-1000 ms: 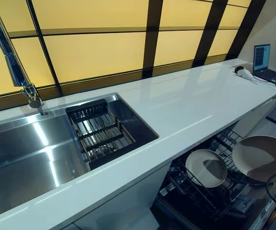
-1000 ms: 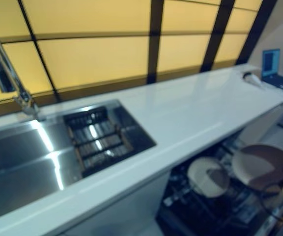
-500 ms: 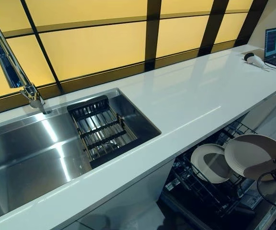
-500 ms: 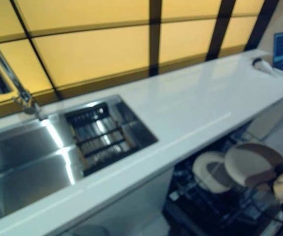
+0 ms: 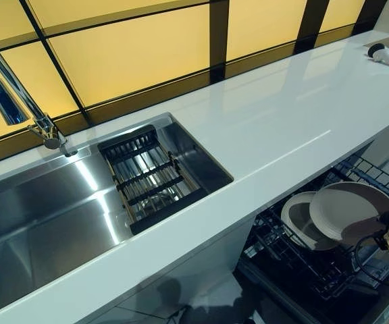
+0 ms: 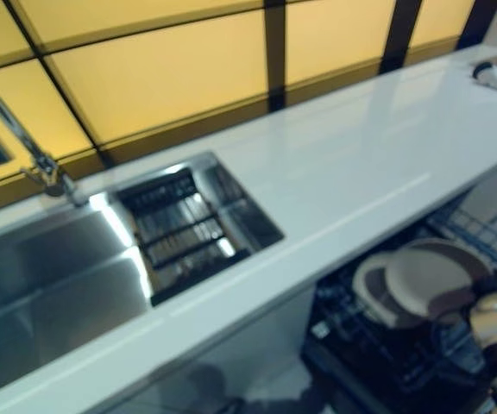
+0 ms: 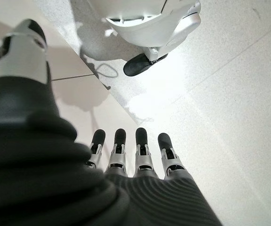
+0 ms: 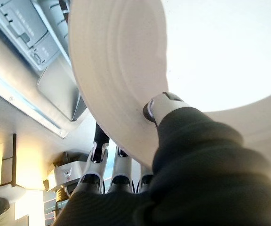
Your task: Take plates into dishwasher
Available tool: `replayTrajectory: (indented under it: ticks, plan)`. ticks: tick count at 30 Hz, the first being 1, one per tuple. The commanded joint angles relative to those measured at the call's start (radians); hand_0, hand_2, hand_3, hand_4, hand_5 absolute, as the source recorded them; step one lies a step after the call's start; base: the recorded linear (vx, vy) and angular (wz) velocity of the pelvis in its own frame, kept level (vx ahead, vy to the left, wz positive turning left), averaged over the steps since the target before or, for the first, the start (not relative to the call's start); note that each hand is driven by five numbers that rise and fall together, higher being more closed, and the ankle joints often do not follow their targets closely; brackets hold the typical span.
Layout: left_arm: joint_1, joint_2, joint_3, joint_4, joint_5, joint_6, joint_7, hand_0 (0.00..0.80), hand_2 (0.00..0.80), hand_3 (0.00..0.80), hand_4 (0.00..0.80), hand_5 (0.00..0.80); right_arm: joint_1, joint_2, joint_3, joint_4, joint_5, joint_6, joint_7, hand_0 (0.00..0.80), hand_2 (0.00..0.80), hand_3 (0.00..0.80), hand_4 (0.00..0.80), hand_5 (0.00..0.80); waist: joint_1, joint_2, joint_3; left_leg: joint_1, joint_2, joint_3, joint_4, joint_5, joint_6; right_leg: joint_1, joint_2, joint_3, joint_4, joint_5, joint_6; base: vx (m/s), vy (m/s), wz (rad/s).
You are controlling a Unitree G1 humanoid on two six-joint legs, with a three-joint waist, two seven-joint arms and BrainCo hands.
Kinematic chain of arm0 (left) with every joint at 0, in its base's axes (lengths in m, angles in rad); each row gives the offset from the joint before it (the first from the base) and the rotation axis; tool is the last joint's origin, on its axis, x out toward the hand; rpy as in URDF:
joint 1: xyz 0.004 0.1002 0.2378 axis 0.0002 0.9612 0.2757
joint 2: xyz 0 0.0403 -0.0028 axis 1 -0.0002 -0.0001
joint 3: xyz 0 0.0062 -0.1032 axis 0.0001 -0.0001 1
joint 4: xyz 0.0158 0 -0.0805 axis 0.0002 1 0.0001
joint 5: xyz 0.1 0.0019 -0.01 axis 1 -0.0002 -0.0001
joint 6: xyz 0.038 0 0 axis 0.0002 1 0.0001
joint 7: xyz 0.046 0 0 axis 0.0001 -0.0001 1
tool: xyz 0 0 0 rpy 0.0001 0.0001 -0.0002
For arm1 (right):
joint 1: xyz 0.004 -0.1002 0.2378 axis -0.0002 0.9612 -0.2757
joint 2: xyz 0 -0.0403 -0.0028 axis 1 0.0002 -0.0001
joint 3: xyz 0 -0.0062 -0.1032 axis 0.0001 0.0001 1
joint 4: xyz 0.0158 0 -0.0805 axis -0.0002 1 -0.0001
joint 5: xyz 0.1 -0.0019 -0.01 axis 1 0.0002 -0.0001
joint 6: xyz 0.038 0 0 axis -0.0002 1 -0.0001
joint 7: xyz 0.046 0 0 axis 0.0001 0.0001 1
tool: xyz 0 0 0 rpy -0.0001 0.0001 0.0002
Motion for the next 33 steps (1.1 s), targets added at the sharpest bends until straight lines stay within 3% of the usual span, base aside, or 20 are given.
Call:
replayTrajectory:
  ticks: [1, 10, 19, 33]
  plan:
    - [-0.041, 0.008, -0.061, 0.026, -0.007, -0.010, -0.003, 0.000, 0.000, 0.000, 0.000, 0.000, -0.133, 0.003, 0.045, -0.007, -0.017, -0.005, -0.030, 0.800, 0.800, 0.800, 0.800, 0.800, 0.013, -0.037, -0.007, -0.031, -0.035, -0.053, -0.002, 0.010, 0.024, 0.030, -0.046, -0.023, 0.007, -0.027, 0.048, -0.014, 0.039, 0.01]
    - [-0.034, 0.005, -0.083, -0.027, -0.026, 0.010, -0.003, 0.000, 0.000, 0.000, 0.000, 0.000, -0.121, 0.011, 0.070, 0.019, -0.063, 0.003, -0.001, 0.800, 0.800, 0.800, 0.800, 0.800, 0.023, -0.018, 0.007, -0.039, -0.041, -0.060, -0.002, 0.014, 0.026, 0.025, -0.053, -0.027, 0.011, -0.026, 0.048, 0.000, 0.014, 0.01]
    - [-0.034, 0.010, -0.091, -0.079, -0.037, 0.013, -0.028, 0.000, 0.000, 0.000, 0.000, 0.000, -0.121, 0.046, 0.087, 0.031, -0.053, 0.018, -0.008, 0.800, 0.800, 0.800, 0.800, 0.800, 0.025, 0.027, 0.038, -0.057, -0.056, -0.064, -0.002, 0.020, 0.028, 0.009, -0.064, -0.024, 0.011, -0.023, 0.047, -0.040, 0.045, 0.04]
    - [-0.025, 0.003, -0.110, -0.123, -0.023, 0.041, -0.035, 0.000, 0.000, 0.000, 0.000, 0.000, -0.099, 0.136, 0.103, 0.091, -0.051, 0.054, -0.008, 0.800, 0.800, 0.800, 0.800, 0.800, 0.048, 0.039, 0.021, -0.052, -0.060, -0.074, -0.002, 0.020, 0.034, 0.027, -0.069, -0.036, 0.006, -0.025, 0.046, 0.000, 0.000, 0.00]
